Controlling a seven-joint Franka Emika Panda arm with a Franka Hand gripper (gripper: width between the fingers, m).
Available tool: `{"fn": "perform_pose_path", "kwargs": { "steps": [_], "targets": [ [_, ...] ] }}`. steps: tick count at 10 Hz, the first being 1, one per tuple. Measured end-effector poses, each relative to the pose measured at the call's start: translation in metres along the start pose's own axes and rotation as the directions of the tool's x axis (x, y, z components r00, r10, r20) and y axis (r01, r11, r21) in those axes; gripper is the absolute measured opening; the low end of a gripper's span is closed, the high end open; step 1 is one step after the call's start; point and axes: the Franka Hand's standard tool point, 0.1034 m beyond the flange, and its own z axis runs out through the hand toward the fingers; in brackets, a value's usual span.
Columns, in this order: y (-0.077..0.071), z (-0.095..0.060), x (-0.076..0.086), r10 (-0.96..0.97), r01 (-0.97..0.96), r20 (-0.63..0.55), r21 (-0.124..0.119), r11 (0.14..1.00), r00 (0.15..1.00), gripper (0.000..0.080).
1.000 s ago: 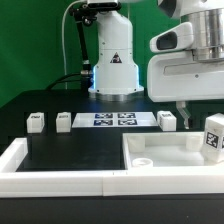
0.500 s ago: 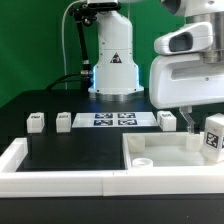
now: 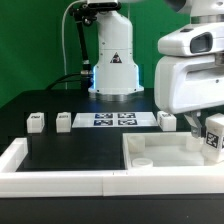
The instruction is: Assemble square table
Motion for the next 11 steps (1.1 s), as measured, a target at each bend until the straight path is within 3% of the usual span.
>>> {"fn": "perform_pose_path", "kwargs": {
  "steps": [1, 3, 4, 5, 9, 11],
  "targets": [
    [0.0010, 0.0000, 0.0002, -0.031, 0.031, -0.002, -0.004, 1.000, 1.000, 0.0649],
    [0.0019, 0.0003, -0.0003, -0.054, 0.054, 0.000, -0.007, 0.999, 0.999, 0.0385],
    [0.0020, 0.0003, -0.0003, -0.054, 0.054, 0.000, -0.007, 0.999, 0.999, 0.0385],
    [0.0020, 0.0003, -0.0003, -0.054, 0.054, 0.000, -0.007, 0.999, 0.999, 0.0291],
    [0.0025, 0.0004, -0.0006, -0.027, 0.027, -0.002, -0.006, 1.000, 1.000, 0.0291],
    [0.0066, 0.0005, -0.0058, 0.189, -0.189, -0.048, 0.010, 0.982, 0.981, 0.0291]
  ]
}}
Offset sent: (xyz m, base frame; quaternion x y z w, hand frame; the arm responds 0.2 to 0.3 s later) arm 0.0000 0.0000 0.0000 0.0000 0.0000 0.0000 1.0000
